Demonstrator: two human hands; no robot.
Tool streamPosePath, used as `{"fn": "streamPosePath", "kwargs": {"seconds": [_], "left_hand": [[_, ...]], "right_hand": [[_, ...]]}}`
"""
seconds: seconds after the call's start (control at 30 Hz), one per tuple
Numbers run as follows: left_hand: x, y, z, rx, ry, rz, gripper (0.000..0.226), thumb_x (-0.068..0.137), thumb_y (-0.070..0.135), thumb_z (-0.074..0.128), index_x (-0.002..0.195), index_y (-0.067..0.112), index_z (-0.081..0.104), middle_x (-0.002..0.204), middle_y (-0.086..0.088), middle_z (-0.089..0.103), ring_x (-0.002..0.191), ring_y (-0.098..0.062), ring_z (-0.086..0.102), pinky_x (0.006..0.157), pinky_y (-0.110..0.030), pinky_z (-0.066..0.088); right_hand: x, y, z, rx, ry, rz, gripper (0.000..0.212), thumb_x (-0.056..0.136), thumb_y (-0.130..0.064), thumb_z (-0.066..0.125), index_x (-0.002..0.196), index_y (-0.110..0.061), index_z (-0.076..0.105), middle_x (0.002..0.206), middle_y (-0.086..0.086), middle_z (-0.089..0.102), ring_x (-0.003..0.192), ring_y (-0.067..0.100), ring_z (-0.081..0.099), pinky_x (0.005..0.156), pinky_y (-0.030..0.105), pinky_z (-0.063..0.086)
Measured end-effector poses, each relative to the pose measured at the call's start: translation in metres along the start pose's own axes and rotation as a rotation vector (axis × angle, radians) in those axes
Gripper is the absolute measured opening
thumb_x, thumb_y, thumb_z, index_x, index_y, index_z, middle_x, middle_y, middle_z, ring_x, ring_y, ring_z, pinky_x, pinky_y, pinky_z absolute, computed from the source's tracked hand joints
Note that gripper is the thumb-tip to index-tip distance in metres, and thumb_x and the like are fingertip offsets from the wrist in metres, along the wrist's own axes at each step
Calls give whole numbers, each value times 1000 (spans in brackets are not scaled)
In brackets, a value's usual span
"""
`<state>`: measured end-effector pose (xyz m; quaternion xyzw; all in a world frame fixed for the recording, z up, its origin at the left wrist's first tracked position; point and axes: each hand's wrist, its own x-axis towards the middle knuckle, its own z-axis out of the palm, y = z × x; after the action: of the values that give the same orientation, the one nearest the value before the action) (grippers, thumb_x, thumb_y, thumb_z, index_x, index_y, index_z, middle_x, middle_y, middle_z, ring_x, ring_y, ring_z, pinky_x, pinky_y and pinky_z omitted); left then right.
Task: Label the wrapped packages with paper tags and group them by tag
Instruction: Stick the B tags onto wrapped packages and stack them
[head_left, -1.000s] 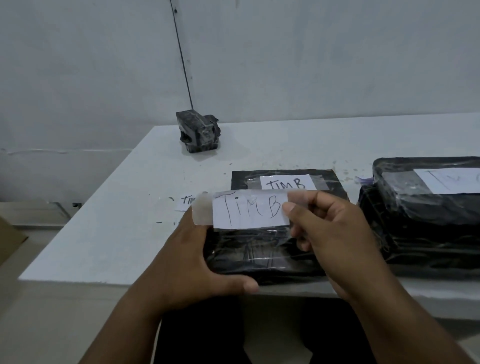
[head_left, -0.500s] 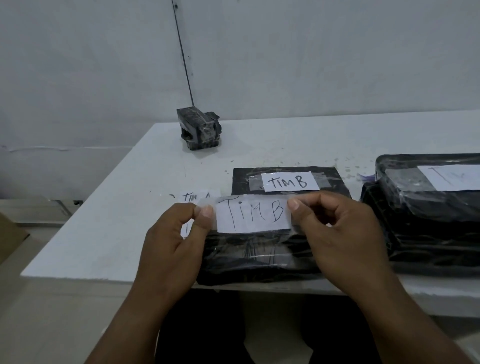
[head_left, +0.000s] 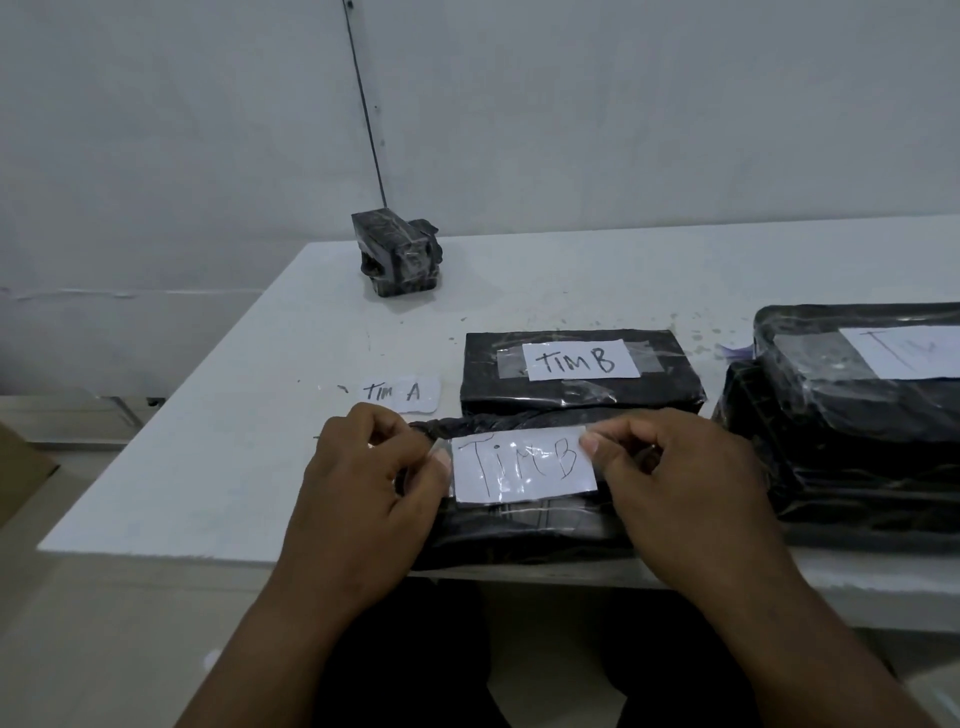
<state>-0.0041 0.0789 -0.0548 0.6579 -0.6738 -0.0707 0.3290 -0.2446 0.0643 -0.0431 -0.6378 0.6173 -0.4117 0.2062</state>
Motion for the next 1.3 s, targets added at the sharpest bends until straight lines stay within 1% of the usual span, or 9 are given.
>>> {"fn": "streamPosePath", "kwargs": {"seconds": [0.1, 0.17, 0.37, 0.57, 0.7, 1.07, 1.17, 1.23, 1.3], "left_hand": [[0, 0, 3, 1, -33, -7, 29, 95, 38, 61, 69, 24, 57, 100, 20, 48, 104, -7, 43, 77, -15, 36], [0, -1, 4, 0, -36, -3, 31, 94, 39, 61, 68, 24, 54, 100, 19, 47, 103, -7, 42, 76, -14, 35], [0, -3, 5, -21, -59, -5, 34, 94, 36, 62, 67, 24, 45, 101, 15, 47, 105, -10, 43, 77, -16, 35], [1, -5, 6, -64, -74, -14, 29, 95, 39, 57, 72, 25, 47, 103, 17, 47, 111, -3, 42, 81, -16, 34], [0, -4, 7, -84, -66, -17, 29, 97, 37, 55, 73, 24, 46, 102, 17, 47, 110, -1, 43, 81, -15, 34], [-1, -4, 6, -76, -74, -31, 27, 93, 33, 62, 72, 21, 50, 104, 17, 50, 108, -6, 49, 79, -21, 38], [-1, -3, 4, -114, -48, -64, 15, 90, 34, 65, 84, 27, 52, 102, 18, 53, 106, -7, 53, 78, -26, 41], [-2, -3, 2, -147, -32, -117, 16, 88, 34, 66, 95, 31, 52, 106, 21, 57, 107, -3, 55, 79, -28, 44], [-2, -3, -1, -155, -12, -172, 19, 89, 30, 66, 100, 35, 51, 106, 25, 58, 106, 1, 54, 77, -24, 42]], "right_hand": [[1, 3, 2, -69, 9, -11, 7, 90, -40, 72, 88, -35, 78, 84, -25, 67, 83, -7, 61, 78, 25, 50], [2, 5, 2, -96, -4, -11, 9, 90, -40, 71, 91, -34, 79, 87, -24, 67, 86, -5, 61, 81, 25, 49], [3, 8, 4, -119, -19, -5, 12, 91, -40, 71, 95, -32, 80, 90, -21, 68, 87, -4, 60, 79, 22, 44], [3, 11, 5, -94, -28, 3, 8, 90, -38, 72, 90, -34, 79, 83, -26, 65, 83, -14, 57, 72, 6, 36], [3, 14, 6, -78, -18, 0, 8, 90, -37, 73, 88, -34, 79, 84, -24, 68, 83, -10, 61, 73, 10, 41], [2, 12, 7, -79, -19, -11, 8, 89, -34, 74, 80, -34, 76, 80, -23, 66, 82, -10, 59, 72, 8, 39], [1, 11, 7, -96, -16, -12, 7, 88, -35, 76, 81, -35, 74, 80, -22, 65, 81, -9, 59, 71, 6, 37], [0, 11, 7, -89, -1, -3, 5, 86, -36, 77, 87, -35, 72, 84, -19, 64, 80, -8, 57, 69, 5, 35], [0, 12, 7, -77, 23, 10, 17, 85, -38, 78, 99, -34, 70, 95, -17, 58, 80, -6, 54, 69, 3, 33]]}}
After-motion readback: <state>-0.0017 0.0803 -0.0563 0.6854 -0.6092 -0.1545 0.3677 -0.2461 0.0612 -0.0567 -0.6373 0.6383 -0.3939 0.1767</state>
